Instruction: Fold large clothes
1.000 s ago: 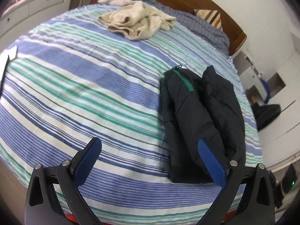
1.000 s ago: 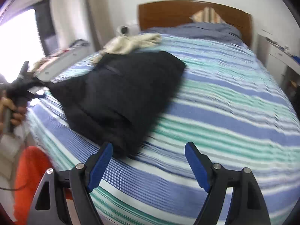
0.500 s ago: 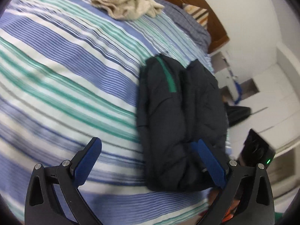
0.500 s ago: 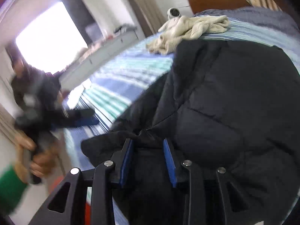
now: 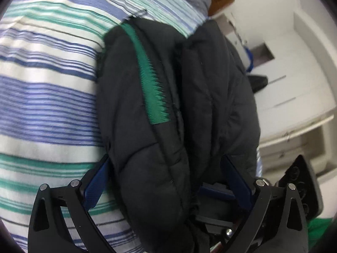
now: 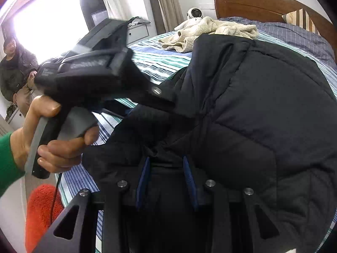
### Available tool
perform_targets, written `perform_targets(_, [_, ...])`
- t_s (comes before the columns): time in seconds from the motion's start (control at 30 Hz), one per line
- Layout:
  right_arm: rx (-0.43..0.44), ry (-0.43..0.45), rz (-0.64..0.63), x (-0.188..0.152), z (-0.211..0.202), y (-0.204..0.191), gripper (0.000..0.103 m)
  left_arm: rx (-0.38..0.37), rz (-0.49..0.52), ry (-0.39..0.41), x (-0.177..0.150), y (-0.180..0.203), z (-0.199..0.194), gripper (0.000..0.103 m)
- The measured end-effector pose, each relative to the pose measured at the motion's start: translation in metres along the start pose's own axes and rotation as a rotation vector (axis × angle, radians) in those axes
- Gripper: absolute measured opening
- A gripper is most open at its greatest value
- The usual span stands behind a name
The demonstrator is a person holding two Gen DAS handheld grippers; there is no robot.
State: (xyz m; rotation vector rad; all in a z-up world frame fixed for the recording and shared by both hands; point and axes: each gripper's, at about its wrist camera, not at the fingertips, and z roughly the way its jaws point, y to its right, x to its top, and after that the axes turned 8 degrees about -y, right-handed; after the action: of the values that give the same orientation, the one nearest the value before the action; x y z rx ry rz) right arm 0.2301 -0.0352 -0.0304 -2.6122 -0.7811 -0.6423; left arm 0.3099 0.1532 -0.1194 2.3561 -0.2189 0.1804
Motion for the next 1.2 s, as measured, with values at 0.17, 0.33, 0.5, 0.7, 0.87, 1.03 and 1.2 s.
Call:
perform_targets(0.17, [-0.028,0.040,-0.026,-0.008,-0.004,-0.008,0.032,0.033,-0.012,0.009,0.000,0.011,0.003,0.099])
perform_targets(0.33, [-0.028,0.063,-0.033,-0.013,-0.012,-0.009,0.032,0.063,0.017,0.023,-0.011,0.024,0.000,0.098])
perform_targets(0.5, [-0.040,0.083,-0.068,-0.025,-0.032,-0.013,0.035,0.111,0.013,0.006,-0.008,0.030,0.010,0.102])
perform_targets(0.7, [0.043,0.128,0.090,-0.055,-0.104,0.021,0.068,0.033,-0.061,-0.019,-0.013,0.005,0.010,0.102])
perform_targets(0.87, [-0.018,0.119,0.288,-0.102,-0.138,0.089,0.074,0.015,-0.064,-0.026,-0.020,0.005,0.011,0.100])
perform_targets(1.03, [0.103,0.090,0.492,-0.121,-0.127,0.145,0.074,-0.072,-0.048,-0.060,-0.035,0.015,0.017,0.095])
perform_targets(1.2, [0.309,0.120,0.608,-0.116,-0.096,0.179,0.074,-0.084,-0.048,-0.051,-0.042,0.013,0.023,0.097])
